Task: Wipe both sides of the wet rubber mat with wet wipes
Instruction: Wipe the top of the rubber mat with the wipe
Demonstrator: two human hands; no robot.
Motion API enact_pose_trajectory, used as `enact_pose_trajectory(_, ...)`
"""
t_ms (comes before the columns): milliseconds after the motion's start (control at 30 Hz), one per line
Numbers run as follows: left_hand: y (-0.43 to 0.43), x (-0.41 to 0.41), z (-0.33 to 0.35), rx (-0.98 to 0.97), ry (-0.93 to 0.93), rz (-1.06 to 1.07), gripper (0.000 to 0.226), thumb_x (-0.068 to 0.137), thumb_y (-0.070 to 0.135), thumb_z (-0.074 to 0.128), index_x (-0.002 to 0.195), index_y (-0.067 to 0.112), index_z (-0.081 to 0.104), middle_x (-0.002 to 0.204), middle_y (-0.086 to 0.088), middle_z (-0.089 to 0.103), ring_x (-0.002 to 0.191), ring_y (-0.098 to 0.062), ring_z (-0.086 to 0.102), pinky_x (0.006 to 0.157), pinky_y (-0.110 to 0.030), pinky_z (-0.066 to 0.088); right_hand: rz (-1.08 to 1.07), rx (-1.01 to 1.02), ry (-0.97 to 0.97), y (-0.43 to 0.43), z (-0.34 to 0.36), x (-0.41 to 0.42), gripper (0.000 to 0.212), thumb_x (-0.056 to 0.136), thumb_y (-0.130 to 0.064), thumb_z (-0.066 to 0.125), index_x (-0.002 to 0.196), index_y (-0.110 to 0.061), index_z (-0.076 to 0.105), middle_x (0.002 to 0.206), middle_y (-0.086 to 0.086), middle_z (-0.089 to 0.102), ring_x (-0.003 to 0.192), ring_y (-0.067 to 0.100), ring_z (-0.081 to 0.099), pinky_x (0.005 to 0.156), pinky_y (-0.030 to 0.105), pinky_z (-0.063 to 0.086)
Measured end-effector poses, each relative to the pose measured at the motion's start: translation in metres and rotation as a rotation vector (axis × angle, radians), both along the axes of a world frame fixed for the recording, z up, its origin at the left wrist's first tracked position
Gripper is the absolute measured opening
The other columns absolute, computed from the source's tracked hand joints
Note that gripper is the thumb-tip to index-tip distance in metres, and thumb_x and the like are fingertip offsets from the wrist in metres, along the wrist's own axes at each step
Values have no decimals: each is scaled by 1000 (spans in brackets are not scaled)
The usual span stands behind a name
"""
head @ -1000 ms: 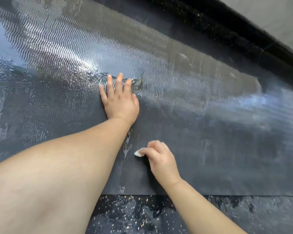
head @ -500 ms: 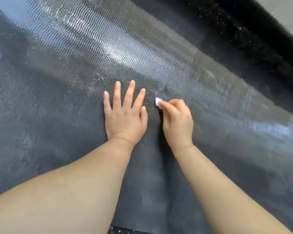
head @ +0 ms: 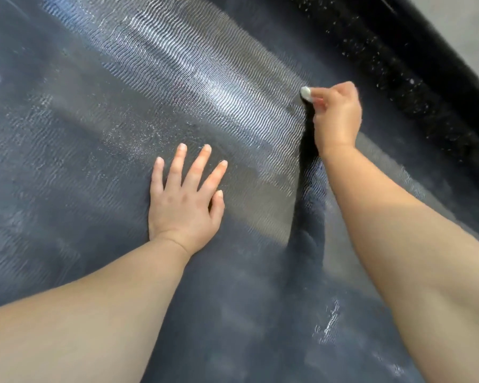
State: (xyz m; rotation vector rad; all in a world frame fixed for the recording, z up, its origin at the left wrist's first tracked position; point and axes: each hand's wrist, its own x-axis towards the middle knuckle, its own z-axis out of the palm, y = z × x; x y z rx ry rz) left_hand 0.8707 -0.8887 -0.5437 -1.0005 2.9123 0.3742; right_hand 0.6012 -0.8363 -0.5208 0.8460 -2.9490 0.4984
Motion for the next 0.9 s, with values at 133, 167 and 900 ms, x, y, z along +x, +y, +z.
enact_pose_trajectory(133,1,0,1,3,-5,1,53,89,40,28,137,30,47,149,-1,38,139,-33,28,113,-52,10,21,-86,-58,1,-5,16,23,91,-14,53,105,-14,71,95,4,49,92,23,55,83,27,42)
enact_pose_trajectory(167,1,0,1,6,-7,0,53,89,40,28,138,30,47,149,-1,38,139,-33,27,112,-52,11,66,-122,-49,9,-7,38,22,89,-10,54,102,-12,72,94,11,53,89,28,56,81,33,44)
enact_pose_trajectory(900,1,-1,3,-4,-22,-14,53,88,39,30,136,26,50,147,-4,41,136,-37,33,110,-56,15,-2,-124,-32,1,-17,-17,26,91,-12,50,109,-16,68,109,17,55,101,28,54,79,19,35)
